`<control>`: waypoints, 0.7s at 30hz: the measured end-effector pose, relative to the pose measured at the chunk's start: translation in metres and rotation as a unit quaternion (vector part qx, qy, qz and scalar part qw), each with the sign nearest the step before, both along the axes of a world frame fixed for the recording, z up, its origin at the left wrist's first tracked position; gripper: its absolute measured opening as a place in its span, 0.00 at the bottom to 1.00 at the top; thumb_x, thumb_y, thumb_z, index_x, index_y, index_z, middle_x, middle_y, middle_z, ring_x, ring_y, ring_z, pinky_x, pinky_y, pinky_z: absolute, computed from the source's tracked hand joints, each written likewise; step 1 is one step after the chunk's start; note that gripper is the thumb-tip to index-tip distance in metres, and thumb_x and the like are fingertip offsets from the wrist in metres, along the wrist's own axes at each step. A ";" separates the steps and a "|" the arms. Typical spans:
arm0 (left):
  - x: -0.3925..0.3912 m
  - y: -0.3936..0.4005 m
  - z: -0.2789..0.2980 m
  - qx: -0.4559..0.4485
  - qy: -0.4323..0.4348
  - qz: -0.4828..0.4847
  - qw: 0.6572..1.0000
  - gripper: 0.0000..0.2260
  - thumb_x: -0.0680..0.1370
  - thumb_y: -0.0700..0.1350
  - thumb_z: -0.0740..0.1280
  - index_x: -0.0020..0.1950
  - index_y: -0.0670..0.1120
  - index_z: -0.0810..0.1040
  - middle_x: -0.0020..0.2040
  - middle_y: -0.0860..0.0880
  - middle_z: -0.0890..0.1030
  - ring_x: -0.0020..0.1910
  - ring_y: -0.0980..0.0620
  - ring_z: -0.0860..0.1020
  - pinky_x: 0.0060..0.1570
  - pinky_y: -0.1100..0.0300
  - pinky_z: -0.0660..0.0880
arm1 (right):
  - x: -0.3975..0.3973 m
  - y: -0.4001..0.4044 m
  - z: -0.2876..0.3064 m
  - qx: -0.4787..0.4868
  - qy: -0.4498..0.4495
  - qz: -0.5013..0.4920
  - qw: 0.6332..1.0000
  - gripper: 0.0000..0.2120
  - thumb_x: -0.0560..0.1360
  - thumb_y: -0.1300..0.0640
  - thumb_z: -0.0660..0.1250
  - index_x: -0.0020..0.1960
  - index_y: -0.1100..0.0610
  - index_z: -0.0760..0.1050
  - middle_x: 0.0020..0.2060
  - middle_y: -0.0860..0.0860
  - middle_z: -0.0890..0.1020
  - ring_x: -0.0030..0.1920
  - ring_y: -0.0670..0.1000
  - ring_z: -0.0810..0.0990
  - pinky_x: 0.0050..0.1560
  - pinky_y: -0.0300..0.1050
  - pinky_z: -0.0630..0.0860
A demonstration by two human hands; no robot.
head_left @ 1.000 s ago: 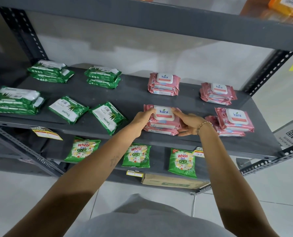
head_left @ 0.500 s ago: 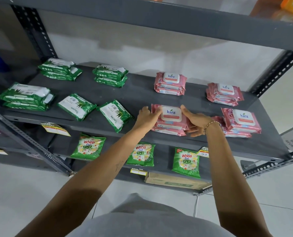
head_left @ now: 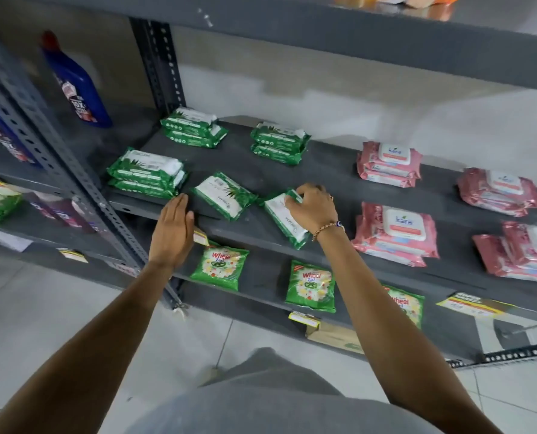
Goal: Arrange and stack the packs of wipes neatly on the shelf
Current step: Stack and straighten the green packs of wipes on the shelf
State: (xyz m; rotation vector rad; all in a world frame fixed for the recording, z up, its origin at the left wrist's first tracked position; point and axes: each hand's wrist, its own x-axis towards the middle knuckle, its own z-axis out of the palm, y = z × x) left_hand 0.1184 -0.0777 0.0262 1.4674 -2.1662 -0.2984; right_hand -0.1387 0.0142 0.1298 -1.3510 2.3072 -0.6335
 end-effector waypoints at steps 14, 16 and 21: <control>0.022 -0.030 -0.039 -0.075 -0.094 -0.186 0.975 0.25 0.82 0.52 0.47 0.71 0.40 0.70 0.70 0.43 0.73 0.71 0.45 0.65 0.71 0.52 0.53 | 0.015 -0.023 -0.037 0.130 0.053 -0.111 0.984 0.43 0.63 0.45 0.75 0.70 0.60 0.61 0.67 0.58 0.71 0.67 0.61 0.69 0.65 0.58 0.69; 0.027 -0.036 -0.040 -0.085 -0.110 -0.195 0.971 0.25 0.82 0.52 0.46 0.70 0.41 0.70 0.70 0.43 0.73 0.70 0.45 0.65 0.70 0.51 0.55 | 0.017 -0.030 -0.031 0.106 0.030 -0.151 0.982 0.42 0.61 0.44 0.76 0.67 0.61 0.64 0.64 0.58 0.75 0.65 0.61 0.73 0.63 0.57 0.72; 0.027 -0.041 -0.047 -0.131 -0.119 -0.192 0.965 0.21 0.80 0.48 0.54 0.69 0.41 0.71 0.68 0.43 0.75 0.69 0.46 0.65 0.67 0.50 0.58 | 0.043 -0.056 -0.008 -0.034 0.061 -0.122 0.990 0.38 0.62 0.43 0.75 0.64 0.59 0.66 0.59 0.57 0.77 0.58 0.60 0.77 0.58 0.55 0.77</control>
